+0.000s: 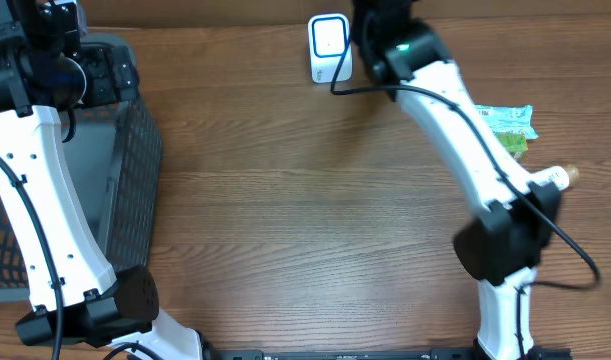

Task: Scan the item barcode
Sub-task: 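Raise the liners pack and hold its barcode to the scanner face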

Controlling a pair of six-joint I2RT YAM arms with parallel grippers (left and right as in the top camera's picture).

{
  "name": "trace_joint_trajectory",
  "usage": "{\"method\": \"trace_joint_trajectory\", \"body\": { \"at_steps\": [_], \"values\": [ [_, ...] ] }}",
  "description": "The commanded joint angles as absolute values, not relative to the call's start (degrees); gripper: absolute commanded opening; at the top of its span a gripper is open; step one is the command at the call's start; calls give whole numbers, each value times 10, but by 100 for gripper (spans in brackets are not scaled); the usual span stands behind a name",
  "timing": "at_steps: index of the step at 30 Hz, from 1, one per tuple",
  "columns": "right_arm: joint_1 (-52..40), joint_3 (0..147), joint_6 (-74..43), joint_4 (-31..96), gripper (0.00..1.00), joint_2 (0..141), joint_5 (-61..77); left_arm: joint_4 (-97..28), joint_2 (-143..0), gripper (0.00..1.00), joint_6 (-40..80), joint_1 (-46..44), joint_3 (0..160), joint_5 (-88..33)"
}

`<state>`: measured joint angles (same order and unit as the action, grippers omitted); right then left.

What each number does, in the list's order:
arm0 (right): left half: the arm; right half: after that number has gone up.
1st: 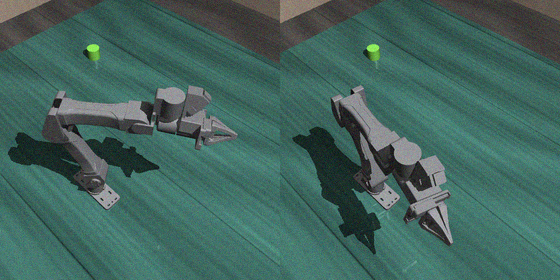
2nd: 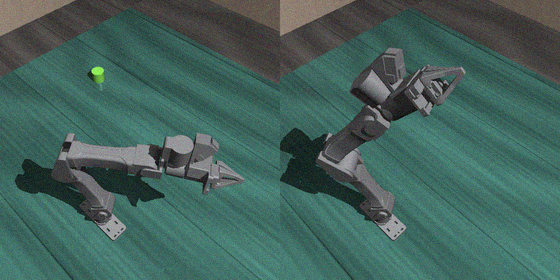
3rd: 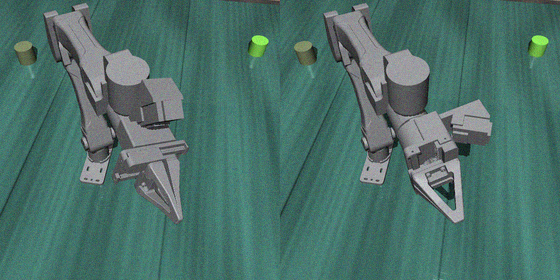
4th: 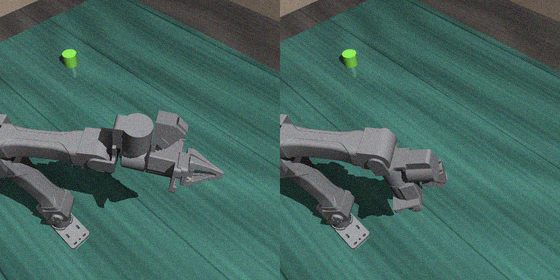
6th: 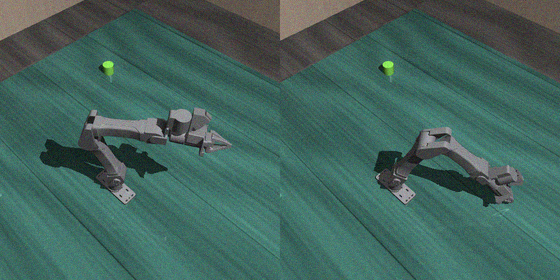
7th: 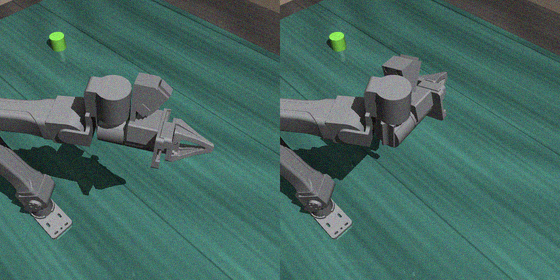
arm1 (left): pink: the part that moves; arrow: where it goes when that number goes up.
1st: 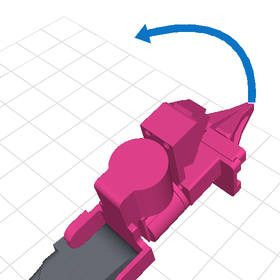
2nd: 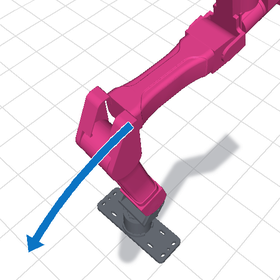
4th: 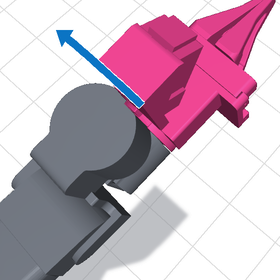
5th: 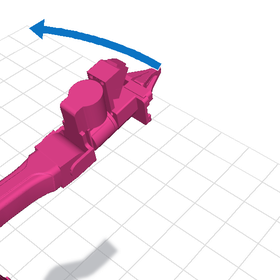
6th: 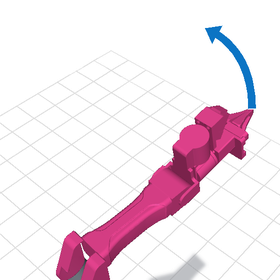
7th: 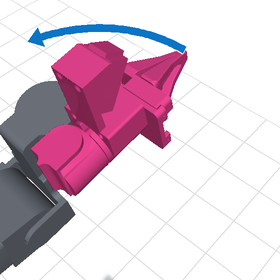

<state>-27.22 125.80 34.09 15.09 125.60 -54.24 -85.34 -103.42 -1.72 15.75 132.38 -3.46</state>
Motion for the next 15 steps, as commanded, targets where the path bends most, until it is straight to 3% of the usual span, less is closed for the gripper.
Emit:
{"method": "trace_joint_trajectory", "body": {
  "at_steps": [1,9,15],
  "values": [
    [-287,1267,526,116,4,1295,-573,-853,-1031,100,-26,153,1325,-39],
    [-300,1267,581,112,4,1370,-530,-853,-1031,100,-26,153,1325,-39],
    [-302,1267,688,74,4,1404,-507,-853,-1031,99,-26,153,1325,-39]
  ]
}}
